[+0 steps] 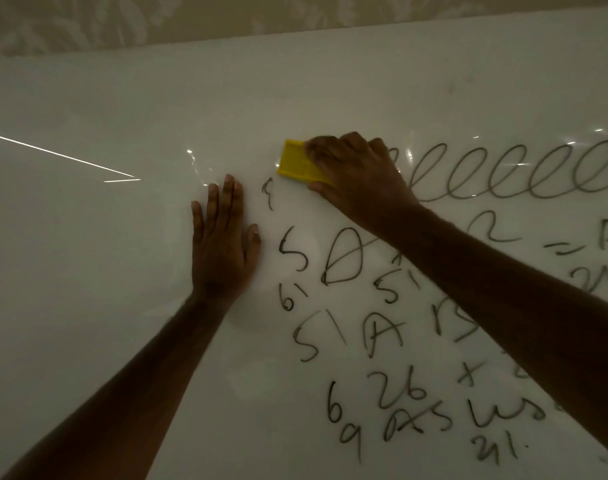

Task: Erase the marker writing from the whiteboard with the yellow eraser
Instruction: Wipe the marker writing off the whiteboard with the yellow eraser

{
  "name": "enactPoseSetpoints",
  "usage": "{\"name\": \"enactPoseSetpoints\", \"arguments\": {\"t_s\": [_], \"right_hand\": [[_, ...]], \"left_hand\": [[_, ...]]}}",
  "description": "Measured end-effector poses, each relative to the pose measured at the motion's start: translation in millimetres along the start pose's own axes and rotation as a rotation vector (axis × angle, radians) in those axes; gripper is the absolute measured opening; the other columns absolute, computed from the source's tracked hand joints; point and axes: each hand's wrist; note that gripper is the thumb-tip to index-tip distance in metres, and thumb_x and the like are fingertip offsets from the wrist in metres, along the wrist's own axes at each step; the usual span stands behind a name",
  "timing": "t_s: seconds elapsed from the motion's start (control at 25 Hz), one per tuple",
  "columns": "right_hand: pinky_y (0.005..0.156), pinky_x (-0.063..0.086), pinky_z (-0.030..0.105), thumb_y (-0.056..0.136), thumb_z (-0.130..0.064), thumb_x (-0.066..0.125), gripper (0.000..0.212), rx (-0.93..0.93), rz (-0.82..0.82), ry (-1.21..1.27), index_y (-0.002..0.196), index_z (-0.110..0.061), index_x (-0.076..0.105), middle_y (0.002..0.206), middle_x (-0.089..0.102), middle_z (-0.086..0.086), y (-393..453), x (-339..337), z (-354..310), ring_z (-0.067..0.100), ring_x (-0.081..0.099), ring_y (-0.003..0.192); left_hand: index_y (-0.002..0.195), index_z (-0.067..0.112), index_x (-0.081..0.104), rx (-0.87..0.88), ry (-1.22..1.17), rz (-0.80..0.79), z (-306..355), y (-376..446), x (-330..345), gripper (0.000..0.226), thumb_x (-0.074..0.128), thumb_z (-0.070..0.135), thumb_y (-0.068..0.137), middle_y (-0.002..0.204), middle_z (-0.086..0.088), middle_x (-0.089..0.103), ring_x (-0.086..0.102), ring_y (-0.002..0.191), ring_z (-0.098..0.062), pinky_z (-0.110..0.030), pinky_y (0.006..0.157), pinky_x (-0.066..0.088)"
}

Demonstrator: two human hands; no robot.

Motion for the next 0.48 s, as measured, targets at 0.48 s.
{"name": "enactPoseSetpoints", "arguments": {"t_s": [0.48], "right_hand": [[0.09, 0.052, 0.052, 0.101, -0.045, 0.061, 0.059, -0.142, -0.058, 0.056, 0.15, -0.014, 0.052, 0.15, 0.058, 0.008, -35, -4, 0, 0.037, 0.062, 0.115]], "left_hand": [[0.17, 0.002, 0.024, -0.008, -0.012, 0.021, 1, -2, 0, 0.067, 0.035, 0.032, 0.111, 0.18, -0.015, 0.021, 0.015, 0.168, -0.035, -0.051, 0.137, 0.007]]}}
Point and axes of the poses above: each hand's wrist, its own y-axis towards the middle knuckle, its own x-axis out of the palm, z = x × y
